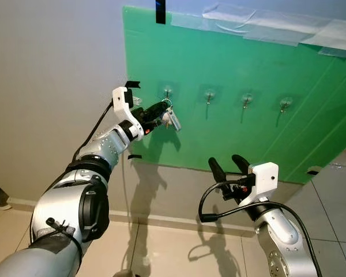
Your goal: Hang keys on a hook
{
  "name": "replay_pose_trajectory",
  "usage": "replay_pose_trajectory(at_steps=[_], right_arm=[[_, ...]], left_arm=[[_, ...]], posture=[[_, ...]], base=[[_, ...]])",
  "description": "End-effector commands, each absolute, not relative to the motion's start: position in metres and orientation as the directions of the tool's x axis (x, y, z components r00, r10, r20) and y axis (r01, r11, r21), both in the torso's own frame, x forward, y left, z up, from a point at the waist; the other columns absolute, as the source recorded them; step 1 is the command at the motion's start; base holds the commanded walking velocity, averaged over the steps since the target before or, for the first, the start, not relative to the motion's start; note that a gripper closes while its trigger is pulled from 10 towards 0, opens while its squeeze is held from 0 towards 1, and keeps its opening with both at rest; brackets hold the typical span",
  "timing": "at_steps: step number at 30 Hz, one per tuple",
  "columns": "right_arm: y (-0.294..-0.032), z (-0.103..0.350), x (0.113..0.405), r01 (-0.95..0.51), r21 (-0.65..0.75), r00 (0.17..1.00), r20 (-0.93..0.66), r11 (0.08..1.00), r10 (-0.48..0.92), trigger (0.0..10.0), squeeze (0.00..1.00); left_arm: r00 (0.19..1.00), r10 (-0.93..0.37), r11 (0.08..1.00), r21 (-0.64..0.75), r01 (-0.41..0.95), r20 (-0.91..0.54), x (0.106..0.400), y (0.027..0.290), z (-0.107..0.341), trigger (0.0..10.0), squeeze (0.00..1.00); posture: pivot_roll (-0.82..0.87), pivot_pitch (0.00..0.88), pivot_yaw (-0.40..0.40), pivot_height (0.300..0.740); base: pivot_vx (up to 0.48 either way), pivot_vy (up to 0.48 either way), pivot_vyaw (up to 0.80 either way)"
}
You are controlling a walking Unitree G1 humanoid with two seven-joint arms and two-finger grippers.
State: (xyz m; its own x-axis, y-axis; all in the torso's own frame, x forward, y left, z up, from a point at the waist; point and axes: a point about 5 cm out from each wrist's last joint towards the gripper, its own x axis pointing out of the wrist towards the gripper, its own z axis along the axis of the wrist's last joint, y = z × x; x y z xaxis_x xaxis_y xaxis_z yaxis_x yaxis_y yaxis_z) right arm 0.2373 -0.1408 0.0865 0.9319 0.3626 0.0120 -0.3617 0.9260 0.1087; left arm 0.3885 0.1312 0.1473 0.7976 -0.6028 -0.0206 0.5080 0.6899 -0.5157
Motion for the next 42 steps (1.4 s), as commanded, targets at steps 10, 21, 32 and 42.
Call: replay_pose_trajectory(at_steps=[10, 21, 32, 42], right_arm=[[-0.141, 0.085, 0.237, -0.362, 0.104, 0.931, -0.004, 0.926, 0.364, 10.0, 0.00], [-0.143, 0.086, 0.239, -0.360, 0.106, 0.932, 0.000, 0.927, 0.362, 10.0, 0.00], [-0.144, 0.087, 0.244, -0.366, 0.097, 0.930, 0.014, 0.925, 0.367, 10.0, 0.00], [-0.153, 0.089, 0.247, -0.294, 0.095, 0.955, 0.051, 0.951, 0.291, 10.0, 0.00]], left_arm=[[0.821, -0.555, 0.812, -0.303, 0.499, -0.134, 0.386, 0.134, 0.136, 10.0, 1.00], [0.710, -0.687, 0.722, -0.031, 0.692, -0.156, 0.377, 0.120, 0.138, 10.0, 1.00], [0.693, -0.712, 0.691, 0.066, 0.720, -0.112, 0.346, 0.122, 0.125, 10.0, 1.00], [0.821, -0.570, 0.821, 0.033, 0.571, -0.020, 0.270, 0.140, 0.101, 10.0, 1.00]], posture=[[-0.05, 0.000, -0.035, 0.740], [-0.04, 0.000, -0.039, 0.740], [0.00, 0.000, -0.051, 0.740], [0.03, 0.000, -0.040, 0.740]], base=[[0.000, 0.000, 0.00], [0.000, 0.000, 0.00], [0.000, 0.000, 0.00], [0.000, 0.000, 0.00]])
